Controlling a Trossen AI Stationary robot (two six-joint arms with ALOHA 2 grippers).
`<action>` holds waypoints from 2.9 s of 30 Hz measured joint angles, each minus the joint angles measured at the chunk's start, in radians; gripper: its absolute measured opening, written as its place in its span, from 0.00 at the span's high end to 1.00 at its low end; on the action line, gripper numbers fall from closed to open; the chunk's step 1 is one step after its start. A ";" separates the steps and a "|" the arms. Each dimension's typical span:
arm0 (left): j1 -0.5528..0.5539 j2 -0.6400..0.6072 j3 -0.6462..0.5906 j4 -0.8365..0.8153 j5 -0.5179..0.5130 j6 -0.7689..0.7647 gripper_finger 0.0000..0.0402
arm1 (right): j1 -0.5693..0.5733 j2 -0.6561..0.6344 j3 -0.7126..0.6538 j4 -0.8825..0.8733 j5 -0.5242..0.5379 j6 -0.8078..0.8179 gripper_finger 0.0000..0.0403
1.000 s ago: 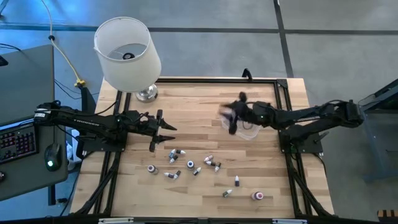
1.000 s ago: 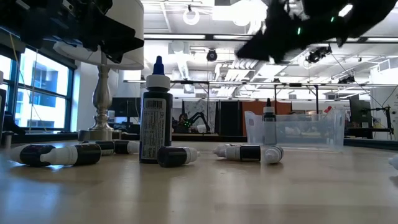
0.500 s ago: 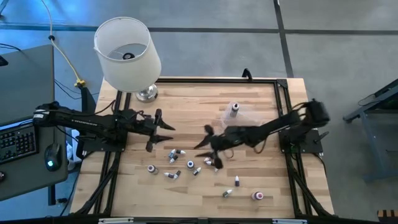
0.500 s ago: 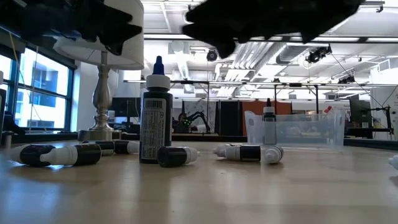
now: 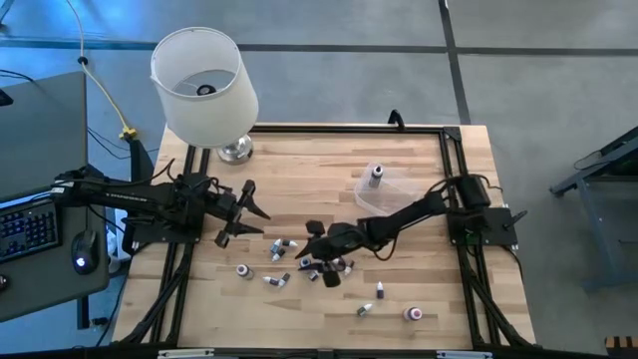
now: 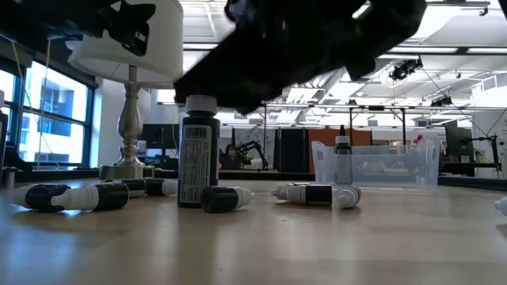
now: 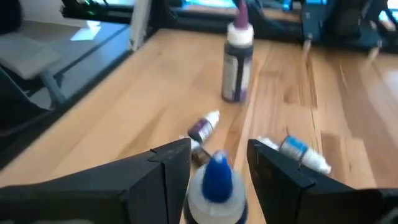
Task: Pick & Place food coloring
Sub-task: Put the large blue food coloring bottle into the transparent bin
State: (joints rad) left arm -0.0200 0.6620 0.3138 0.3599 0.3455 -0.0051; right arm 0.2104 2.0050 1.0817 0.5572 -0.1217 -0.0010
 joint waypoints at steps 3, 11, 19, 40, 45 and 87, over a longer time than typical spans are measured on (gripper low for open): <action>0.000 0.000 0.000 0.003 0.003 0.000 0.56 | 0.000 0.024 0.000 0.004 -0.010 -0.004 0.62; 0.000 0.001 0.000 0.003 0.004 0.000 0.56 | -0.008 0.035 0.002 0.008 0.002 -0.016 0.71; 0.000 0.001 0.000 0.003 0.004 0.000 0.56 | -0.014 -0.037 -0.002 -0.050 0.105 0.054 0.73; 0.000 0.002 0.000 0.003 0.003 0.000 0.56 | -0.094 -0.710 -0.531 -0.185 0.815 0.107 0.71; 0.000 0.002 0.000 0.003 0.000 0.000 0.56 | -0.168 -0.703 -0.741 0.210 0.762 -0.019 0.73; 0.000 0.002 0.000 0.003 -0.026 0.008 0.56 | -0.394 -0.571 -0.800 0.268 0.608 0.112 0.63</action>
State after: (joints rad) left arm -0.0200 0.6636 0.3138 0.3634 0.3195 0.0029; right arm -0.1835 1.4342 0.2817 0.8256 0.4863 0.1110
